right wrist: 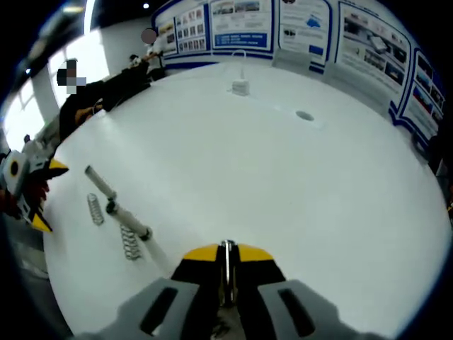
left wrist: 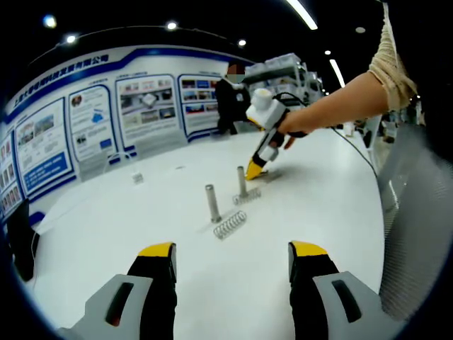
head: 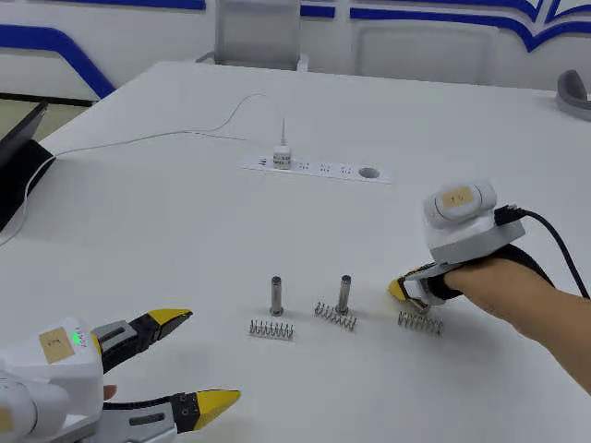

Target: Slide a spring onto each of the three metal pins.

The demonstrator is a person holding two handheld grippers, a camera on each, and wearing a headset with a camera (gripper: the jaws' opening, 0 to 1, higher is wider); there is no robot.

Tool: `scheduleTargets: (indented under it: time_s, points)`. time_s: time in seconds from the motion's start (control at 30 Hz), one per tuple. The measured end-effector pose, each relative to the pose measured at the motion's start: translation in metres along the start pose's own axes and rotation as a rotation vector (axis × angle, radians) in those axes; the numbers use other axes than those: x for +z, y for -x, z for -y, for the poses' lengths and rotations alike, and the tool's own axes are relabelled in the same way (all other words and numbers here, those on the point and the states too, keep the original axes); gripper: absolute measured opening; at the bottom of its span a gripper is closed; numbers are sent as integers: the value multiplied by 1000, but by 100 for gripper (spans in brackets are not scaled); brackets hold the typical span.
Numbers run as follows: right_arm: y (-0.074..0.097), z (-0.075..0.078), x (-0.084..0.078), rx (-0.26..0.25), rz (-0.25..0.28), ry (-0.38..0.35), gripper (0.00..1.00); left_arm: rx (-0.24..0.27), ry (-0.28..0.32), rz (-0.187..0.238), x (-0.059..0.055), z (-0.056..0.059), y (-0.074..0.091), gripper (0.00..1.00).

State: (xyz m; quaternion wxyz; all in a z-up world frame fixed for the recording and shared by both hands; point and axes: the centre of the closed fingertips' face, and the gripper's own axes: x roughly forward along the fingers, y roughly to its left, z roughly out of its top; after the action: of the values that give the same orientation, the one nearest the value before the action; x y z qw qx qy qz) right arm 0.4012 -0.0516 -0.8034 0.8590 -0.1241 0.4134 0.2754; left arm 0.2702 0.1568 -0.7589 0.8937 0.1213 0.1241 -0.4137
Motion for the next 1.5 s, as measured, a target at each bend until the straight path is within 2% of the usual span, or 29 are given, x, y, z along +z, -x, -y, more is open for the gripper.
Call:
scheduleTargets:
  time_s: [0.2, 0.33, 0.6, 1.03, 1.5]
  points:
    - [-1, 1, 0, -3, -53, 0, 9, 1, 0, 2, 1, 0, 0, 64]
    - [0, 1, -2, -11, -58, -7, 9, 4, -3, 3, 2, 0, 0, 64]
    - [7, 6, 0, -21, -3, -26, 8, 17, -9, 8, 6, -4, 4, 63]
    - [37, -1, 3, -25, 77, 2, 9, 11, -20, 19, 11, -2, 3, 63]
    - [52, -3, 0, -33, 125, -1, 9, 4, -36, 25, 17, -1, 3, 63]
